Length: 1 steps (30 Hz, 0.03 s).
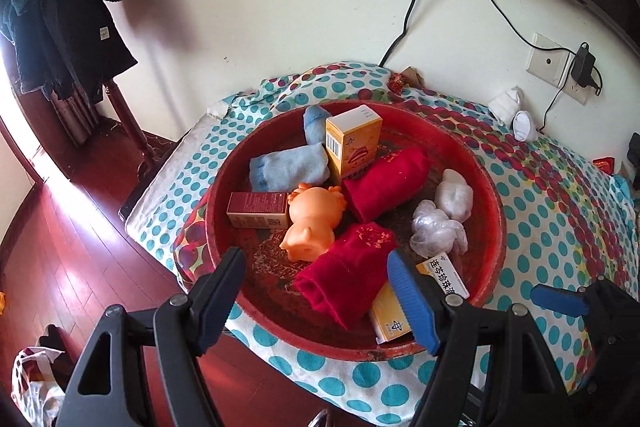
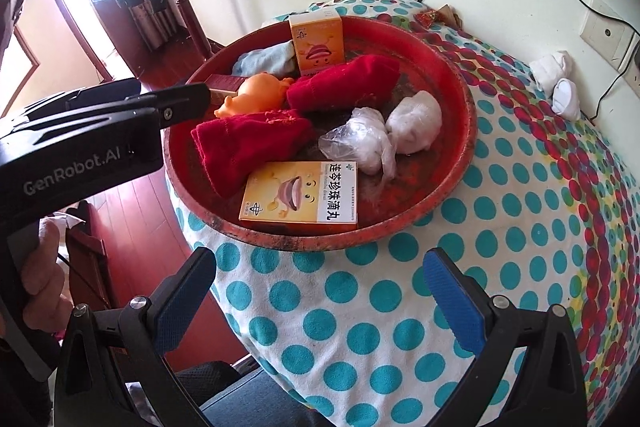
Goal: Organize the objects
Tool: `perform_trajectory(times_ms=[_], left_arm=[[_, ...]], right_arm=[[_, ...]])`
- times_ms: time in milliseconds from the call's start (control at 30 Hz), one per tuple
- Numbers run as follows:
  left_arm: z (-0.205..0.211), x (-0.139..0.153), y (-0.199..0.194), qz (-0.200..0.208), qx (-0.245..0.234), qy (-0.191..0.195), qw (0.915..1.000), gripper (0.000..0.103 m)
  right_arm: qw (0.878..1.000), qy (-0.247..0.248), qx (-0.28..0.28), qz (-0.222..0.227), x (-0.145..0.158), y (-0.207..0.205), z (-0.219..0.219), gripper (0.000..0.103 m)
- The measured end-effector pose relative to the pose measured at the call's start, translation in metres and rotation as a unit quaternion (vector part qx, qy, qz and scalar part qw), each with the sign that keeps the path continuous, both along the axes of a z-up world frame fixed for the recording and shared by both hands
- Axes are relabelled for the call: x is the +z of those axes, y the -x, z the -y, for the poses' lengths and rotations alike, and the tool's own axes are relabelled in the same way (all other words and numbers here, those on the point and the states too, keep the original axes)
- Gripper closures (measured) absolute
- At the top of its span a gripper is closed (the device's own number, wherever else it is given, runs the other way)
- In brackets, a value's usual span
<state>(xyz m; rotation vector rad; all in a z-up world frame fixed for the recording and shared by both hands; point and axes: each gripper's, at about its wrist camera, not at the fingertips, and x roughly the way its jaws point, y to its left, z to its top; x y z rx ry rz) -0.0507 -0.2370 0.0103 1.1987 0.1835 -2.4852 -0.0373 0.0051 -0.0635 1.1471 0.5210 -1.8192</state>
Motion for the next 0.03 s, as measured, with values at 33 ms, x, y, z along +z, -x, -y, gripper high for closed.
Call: perform_trajectory(times_ms=[33], left_arm=[[-0.0016,-0.0003,0.0006,0.004,0.000,0.003,1.0000,0.028]], right_arm=[[1.000,-0.002,0.000,-0.001,-0.0005,-0.0005,0.0006,0.000]])
